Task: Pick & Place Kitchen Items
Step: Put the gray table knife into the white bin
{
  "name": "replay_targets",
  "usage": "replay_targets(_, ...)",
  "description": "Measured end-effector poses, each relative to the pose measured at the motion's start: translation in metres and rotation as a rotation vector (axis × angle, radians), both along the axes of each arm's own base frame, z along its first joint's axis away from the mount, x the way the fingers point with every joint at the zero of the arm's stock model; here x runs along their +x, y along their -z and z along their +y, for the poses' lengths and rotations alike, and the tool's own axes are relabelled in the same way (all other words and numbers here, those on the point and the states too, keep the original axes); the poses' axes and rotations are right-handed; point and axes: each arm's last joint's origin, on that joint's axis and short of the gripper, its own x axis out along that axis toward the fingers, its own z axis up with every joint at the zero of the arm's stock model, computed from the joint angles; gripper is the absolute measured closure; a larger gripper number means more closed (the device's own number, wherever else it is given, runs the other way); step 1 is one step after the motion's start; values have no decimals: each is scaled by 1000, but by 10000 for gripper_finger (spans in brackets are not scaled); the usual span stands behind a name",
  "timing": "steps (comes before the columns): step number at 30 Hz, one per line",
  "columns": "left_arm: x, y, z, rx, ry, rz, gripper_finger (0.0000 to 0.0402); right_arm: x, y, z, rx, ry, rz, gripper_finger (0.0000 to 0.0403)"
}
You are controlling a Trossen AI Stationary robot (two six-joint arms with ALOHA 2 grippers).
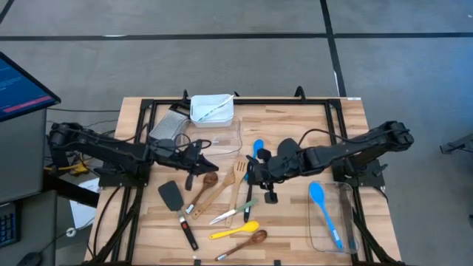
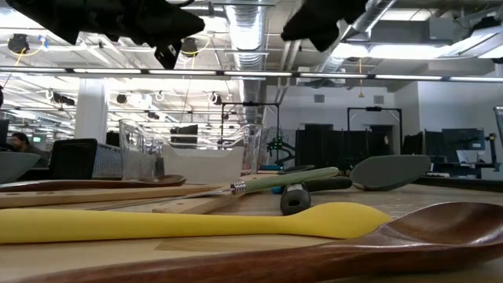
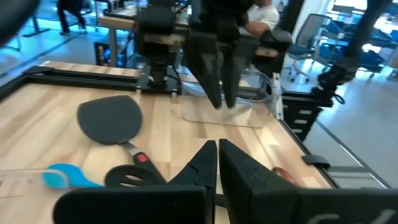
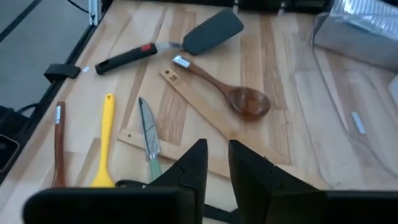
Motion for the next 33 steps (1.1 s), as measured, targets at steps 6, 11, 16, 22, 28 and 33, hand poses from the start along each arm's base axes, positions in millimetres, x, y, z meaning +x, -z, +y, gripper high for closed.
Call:
replay_targets(6, -1, 0, -10, 0, 44, 0, 399, 4, -23, 0, 4, 5, -19, 367)
replay_targets(11, -2, 0, -15, 23, 71, -4, 399, 4, -39, 0, 8, 5, -3, 383)
replay_targets(16, -3, 0, -18, 72, 96, -10, 399, 18, -44, 7, 11, -1, 47, 397)
replay_targets(22, -6, 1, -18, 113, 102, 9, 399, 49, -34, 18, -52, -17, 248, 402)
replay_targets(28, -26, -4, -14, 153, 111, 82, 399, 72, -33, 24, -85, -23, 340, 402)
replay_targets(33, -43, -9, -16, 209, 149, 73, 399, 84, -38, 26, -98, -48, 286, 402)
